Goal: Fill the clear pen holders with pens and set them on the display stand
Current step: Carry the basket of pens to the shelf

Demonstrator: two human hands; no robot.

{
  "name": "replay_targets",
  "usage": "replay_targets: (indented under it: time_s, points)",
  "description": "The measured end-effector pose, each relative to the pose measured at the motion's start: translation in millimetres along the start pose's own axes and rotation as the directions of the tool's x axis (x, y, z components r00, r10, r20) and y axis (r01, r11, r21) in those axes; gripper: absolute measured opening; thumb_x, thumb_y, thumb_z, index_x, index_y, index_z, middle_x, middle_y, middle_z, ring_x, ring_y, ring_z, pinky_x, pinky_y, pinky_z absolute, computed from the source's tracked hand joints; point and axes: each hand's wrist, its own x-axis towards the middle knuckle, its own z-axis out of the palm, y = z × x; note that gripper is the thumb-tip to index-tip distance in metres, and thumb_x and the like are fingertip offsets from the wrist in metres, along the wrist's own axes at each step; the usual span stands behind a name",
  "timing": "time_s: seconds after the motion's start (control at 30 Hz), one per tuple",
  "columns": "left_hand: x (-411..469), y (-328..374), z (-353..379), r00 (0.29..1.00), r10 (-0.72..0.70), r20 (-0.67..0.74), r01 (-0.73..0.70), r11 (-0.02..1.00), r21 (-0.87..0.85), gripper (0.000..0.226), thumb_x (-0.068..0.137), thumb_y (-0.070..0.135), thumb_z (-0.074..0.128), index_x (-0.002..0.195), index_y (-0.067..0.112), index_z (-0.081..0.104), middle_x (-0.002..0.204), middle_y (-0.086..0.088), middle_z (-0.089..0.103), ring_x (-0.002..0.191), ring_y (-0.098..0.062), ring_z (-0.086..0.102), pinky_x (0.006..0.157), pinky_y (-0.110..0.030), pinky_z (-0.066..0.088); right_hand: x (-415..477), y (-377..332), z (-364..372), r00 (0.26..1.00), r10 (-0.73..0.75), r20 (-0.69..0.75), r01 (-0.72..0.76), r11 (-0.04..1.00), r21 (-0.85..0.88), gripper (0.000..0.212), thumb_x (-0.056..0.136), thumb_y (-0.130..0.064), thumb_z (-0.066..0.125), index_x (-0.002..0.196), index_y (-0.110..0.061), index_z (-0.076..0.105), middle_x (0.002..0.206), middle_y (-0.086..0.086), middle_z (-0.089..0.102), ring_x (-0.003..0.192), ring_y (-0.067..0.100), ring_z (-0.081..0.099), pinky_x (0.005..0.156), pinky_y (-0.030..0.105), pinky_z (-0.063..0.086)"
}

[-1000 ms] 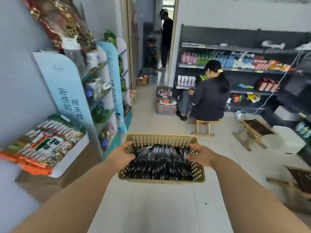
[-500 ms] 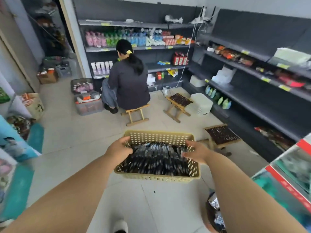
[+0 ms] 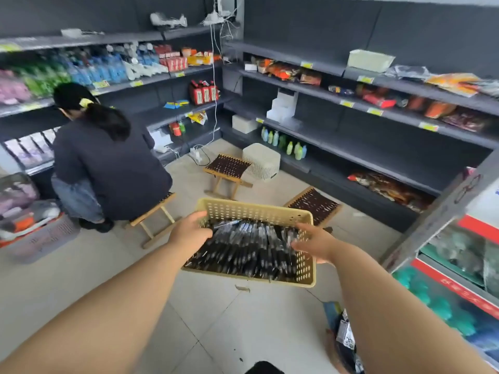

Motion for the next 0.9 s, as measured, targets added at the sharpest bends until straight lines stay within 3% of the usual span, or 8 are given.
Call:
replay_targets:
  time_s: [0.13, 0.27, 0.4, 0.5, 0.57, 0.67, 0.77, 0.9]
  points:
    - [66, 29, 20, 0.997, -0.023, 0.080, 0.022, 1.000, 0.003, 0.059, 0.082, 0.008, 0.063, 0.136, 0.024, 0.046, 0.138, -0.004, 0.048, 0.122, -0.024, 0.045, 0.090, -0.026, 0.033, 70, 7, -24, 0.996, 0.078, 0.044, -0.082, 0.992, 0.099, 0.074, 0.075, -0.038, 0.069, 0.137, -0.046, 0.030, 0.141, 0.012, 0.041, 0.113, 0.032, 0.054, 0.098, 0.057, 0.043]
    - [154, 57, 45, 0.990, -0.077, 0.117, 0.079, 0.997, -0.007, 0.059, 0.080, 0.006, 0.063, 0.134, 0.025, 0.048, 0.136, -0.006, 0.048, 0.120, -0.023, 0.045, 0.090, -0.028, 0.035, 149, -10, -63, 0.991, 0.098, 0.087, -0.108, 0.987, 0.119, 0.067, 0.084, -0.031, 0.065, 0.142, -0.034, 0.030, 0.131, 0.012, 0.048, 0.088, 0.020, 0.057, 0.094, 0.047, 0.048]
    - [252, 101, 61, 0.987, -0.133, 0.092, 0.137, 0.990, -0.037, 0.061, 0.079, 0.003, 0.064, 0.134, 0.025, 0.050, 0.136, -0.004, 0.049, 0.120, -0.024, 0.047, 0.096, -0.030, 0.037, 241, -35, -119, 0.992, 0.088, 0.085, -0.098, 0.988, 0.118, 0.072, 0.085, -0.030, 0.063, 0.145, -0.036, 0.024, 0.095, -0.006, 0.051, 0.073, 0.011, 0.047, 0.083, 0.037, 0.045]
    - [323, 143, 67, 0.990, -0.125, 0.067, 0.131, 0.988, -0.086, 0.060, 0.079, 0.001, 0.063, 0.132, 0.025, 0.052, 0.138, -0.006, 0.049, 0.119, -0.022, 0.047, 0.095, -0.027, 0.035, 293, -69, -170, 0.995, 0.057, 0.083, -0.065, 0.993, 0.100, 0.071, 0.090, -0.028, 0.060, 0.147, -0.036, 0.018, 0.139, 0.008, 0.044, 0.107, 0.025, 0.052, 0.089, 0.039, 0.045]
    - [361, 165, 68, 0.992, -0.110, 0.057, 0.115, 0.988, -0.101, 0.060, 0.079, 0.001, 0.063, 0.132, 0.027, 0.052, 0.138, -0.006, 0.047, 0.111, -0.019, 0.047, 0.091, -0.026, 0.035, 325, -91, -203, 0.999, 0.028, 0.029, -0.030, 0.998, 0.063, 0.068, 0.092, -0.026, 0.057, 0.147, -0.031, 0.019, 0.148, 0.011, 0.034, 0.124, 0.030, 0.044, 0.098, 0.039, 0.041]
    - [418, 188, 71, 0.994, -0.093, 0.062, 0.099, 0.990, -0.101, 0.061, 0.080, 0.000, 0.062, 0.134, 0.027, 0.050, 0.143, -0.005, 0.043, 0.125, -0.022, 0.043, 0.097, -0.029, 0.033, 391, -120, -237, 1.000, 0.022, 0.003, -0.022, 0.999, 0.044, 0.071, 0.089, -0.028, 0.061, 0.146, -0.035, 0.020, 0.148, 0.010, 0.033, 0.127, 0.031, 0.044, 0.107, 0.044, 0.035]
    - [479, 201, 74, 0.993, -0.096, 0.072, 0.102, 0.991, -0.091, 0.064, 0.079, -0.004, 0.062, 0.135, 0.025, 0.049, 0.144, -0.007, 0.043, 0.129, -0.024, 0.041, 0.101, -0.031, 0.033, 449, -141, -259, 0.998, 0.043, 0.053, -0.046, 0.998, 0.048, 0.075, 0.086, -0.031, 0.064, 0.145, -0.042, 0.018, 0.143, 0.011, 0.041, 0.119, 0.031, 0.051, 0.100, 0.051, 0.042]
    - [577, 207, 78, 0.985, -0.128, 0.112, 0.134, 0.990, -0.049, 0.063, 0.079, -0.003, 0.064, 0.134, 0.025, 0.050, 0.140, -0.010, 0.045, 0.127, -0.025, 0.043, 0.099, -0.031, 0.035, 527, -163, -275, 0.990, 0.102, 0.096, -0.107, 0.993, 0.046, 0.075, 0.087, -0.031, 0.062, 0.144, -0.044, 0.015, 0.144, 0.011, 0.039, 0.116, 0.030, 0.052, 0.090, 0.043, 0.049]
